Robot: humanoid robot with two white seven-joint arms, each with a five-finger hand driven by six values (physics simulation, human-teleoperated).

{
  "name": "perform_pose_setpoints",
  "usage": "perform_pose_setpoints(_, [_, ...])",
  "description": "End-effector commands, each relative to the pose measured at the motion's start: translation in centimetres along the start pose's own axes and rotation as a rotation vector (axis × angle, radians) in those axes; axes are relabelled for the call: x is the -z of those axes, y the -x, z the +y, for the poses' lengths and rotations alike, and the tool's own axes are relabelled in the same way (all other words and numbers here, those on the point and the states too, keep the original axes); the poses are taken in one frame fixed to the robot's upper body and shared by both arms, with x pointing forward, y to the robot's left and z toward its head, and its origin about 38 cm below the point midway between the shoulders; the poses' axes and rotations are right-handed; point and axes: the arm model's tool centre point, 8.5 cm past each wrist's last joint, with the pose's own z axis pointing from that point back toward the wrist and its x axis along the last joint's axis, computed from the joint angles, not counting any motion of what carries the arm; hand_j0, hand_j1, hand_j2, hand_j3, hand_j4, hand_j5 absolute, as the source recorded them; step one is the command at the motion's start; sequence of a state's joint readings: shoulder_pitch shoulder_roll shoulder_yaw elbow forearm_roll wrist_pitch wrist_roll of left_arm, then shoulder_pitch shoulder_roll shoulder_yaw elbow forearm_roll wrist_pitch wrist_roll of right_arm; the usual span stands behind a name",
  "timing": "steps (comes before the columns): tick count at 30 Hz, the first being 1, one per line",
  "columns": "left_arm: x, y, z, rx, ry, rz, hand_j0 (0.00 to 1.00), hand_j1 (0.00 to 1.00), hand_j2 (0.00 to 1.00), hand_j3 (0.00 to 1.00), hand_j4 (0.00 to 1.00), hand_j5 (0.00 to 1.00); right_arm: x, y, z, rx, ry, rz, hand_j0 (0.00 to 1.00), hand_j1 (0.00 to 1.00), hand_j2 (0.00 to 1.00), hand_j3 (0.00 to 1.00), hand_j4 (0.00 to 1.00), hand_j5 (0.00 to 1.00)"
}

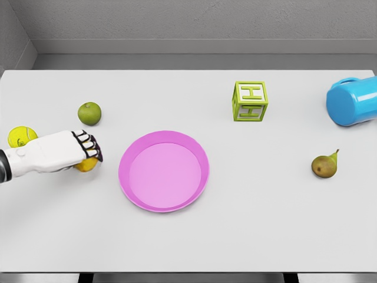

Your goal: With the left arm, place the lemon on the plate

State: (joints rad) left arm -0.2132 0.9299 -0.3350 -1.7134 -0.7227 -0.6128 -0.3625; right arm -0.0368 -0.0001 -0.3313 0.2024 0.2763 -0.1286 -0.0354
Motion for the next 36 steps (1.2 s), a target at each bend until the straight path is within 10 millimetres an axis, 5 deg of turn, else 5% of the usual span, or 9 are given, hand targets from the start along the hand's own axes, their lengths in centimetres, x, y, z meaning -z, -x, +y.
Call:
perform_pose_setpoints(1, [0.4,-0.3,0.2,-0.028,-0.028,-0.012,0.40,0.40,0.40,0.40,0.40,0.40,0.0,0.0,0.0,0.000,0.000,0.001,1.00,1.00,1.00,1.00,1.00,1.00])
perform_pose_setpoints(23, [5.7,-3.6,3.1,-0.068,-0.177,-0.118,0.40,0.40,0.40,0.40,0.40,0.40,0.0,0.0,0.0,0.000,0.000,0.000,1.00,1.00,1.00,1.00,1.00,1.00])
perform_pose_setpoints(32, [9.1,-7.3,4.1,-0.065,-0.200,-0.242,0.40,0.40,0.40,0.40,0.40,0.40,0.0,0.0,0.0,0.000,0.000,0.000,1.00,1.00,1.00,1.00,1.00,1.00])
perform_pose_setpoints(35, [9.7,-7.9,4.7,-0.057,-0.210,-0.267,0.42,0.42,0.42,0.42,0.42,0.42,0.0,0.0,0.0,0.000,0.000,0.001,1.00,1.00,1.00,1.00,1.00,1.00])
perform_pose_setpoints(36, [9.8,-8.0,4.7,-0.058,-0.211,-0.268,0.51,0.51,0.51,0.51,0.51,0.51,0.0,0.0,0.0,0.000,0.000,0.000,1.00,1.00,1.00,1.00,1.00,1.00])
